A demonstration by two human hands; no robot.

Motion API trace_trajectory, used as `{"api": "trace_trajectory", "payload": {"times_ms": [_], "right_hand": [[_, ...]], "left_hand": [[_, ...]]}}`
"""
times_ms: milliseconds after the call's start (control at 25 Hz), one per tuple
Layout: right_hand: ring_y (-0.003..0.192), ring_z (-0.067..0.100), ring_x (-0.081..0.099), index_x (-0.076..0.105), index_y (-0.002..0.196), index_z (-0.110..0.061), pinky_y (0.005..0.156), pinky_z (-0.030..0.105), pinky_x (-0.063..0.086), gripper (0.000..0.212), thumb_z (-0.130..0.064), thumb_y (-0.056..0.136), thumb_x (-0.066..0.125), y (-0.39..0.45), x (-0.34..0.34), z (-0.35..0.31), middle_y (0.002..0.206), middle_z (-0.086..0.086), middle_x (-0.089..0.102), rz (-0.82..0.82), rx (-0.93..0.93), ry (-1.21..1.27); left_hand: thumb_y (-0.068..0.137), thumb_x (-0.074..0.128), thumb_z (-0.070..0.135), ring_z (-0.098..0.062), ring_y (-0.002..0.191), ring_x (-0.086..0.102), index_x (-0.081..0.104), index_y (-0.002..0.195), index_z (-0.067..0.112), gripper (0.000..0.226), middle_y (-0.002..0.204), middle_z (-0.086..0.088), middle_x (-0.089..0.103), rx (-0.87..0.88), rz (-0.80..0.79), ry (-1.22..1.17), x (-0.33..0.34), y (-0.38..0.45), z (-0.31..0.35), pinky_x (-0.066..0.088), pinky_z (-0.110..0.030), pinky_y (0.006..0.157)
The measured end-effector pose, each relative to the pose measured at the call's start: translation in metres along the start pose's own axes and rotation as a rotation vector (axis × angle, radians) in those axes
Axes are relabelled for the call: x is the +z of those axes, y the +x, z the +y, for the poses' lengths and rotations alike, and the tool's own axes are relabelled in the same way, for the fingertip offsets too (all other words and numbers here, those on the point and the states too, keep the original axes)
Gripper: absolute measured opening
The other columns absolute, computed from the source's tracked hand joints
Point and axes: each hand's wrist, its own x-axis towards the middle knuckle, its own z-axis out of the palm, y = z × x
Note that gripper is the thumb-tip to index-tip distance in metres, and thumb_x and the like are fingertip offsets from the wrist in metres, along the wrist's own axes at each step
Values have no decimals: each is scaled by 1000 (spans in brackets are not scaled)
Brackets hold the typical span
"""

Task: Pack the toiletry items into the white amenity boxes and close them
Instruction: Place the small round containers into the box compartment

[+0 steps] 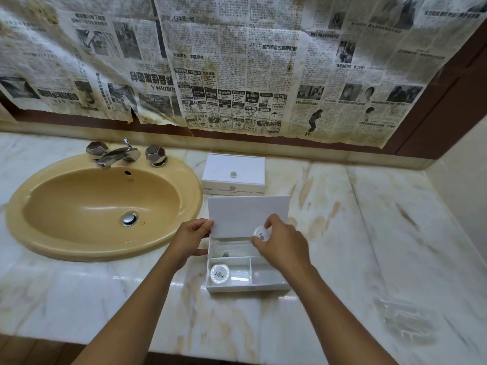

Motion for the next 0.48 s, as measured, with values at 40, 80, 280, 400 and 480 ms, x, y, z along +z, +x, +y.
{"api": "trace_trajectory", "payload": {"times_ms": [40, 80, 280, 400, 480], "right_hand": [[95, 29, 62, 51, 104, -21, 76, 32, 45, 37, -50, 82, 59, -5, 7, -7, 102, 4, 66, -32, -41, -16], [97, 29, 61, 51, 100, -20, 76, 32, 44, 36, -50, 82, 59, -10, 15, -14, 102, 5, 65, -64, -82, -32], [103, 29, 59, 61, 102, -17, 74, 32, 37, 36, -46, 83, 56, -25, 52, -34, 108, 7, 65, -221, -205, -128], [103, 31, 59, 61, 104, -13, 80, 34, 42, 35, -43, 85, 55, -29, 64, -40, 109, 10, 64, -246, -236, -164], [102, 31, 58, 60, 103, -12, 81, 35, 42, 36, -42, 86, 55, -30, 69, -42, 109, 11, 64, -247, -243, -162]], "left_hand": [[99, 55, 30, -9, 96, 67, 72, 94, 15, 23, 98, 1, 72, 0, -2, -2, 0, 0, 0, 54, -25, 54], [99, 55, 30, -9, 97, 67, 72, 94, 15, 24, 98, 1, 73, 1, -2, -3, 0, 0, -1, 55, -26, 54], [99, 55, 30, -10, 98, 68, 72, 95, 13, 24, 101, -3, 73, 5, 4, 4, 0, -1, -1, 55, -26, 54], [99, 55, 30, -11, 99, 68, 72, 97, 12, 26, 101, -3, 73, 10, 3, 9, 0, -2, 0, 55, -27, 55], [99, 55, 30, -12, 99, 68, 72, 97, 11, 26, 103, -4, 73, 11, 1, 8, -1, -2, -1, 56, -27, 56]]}}
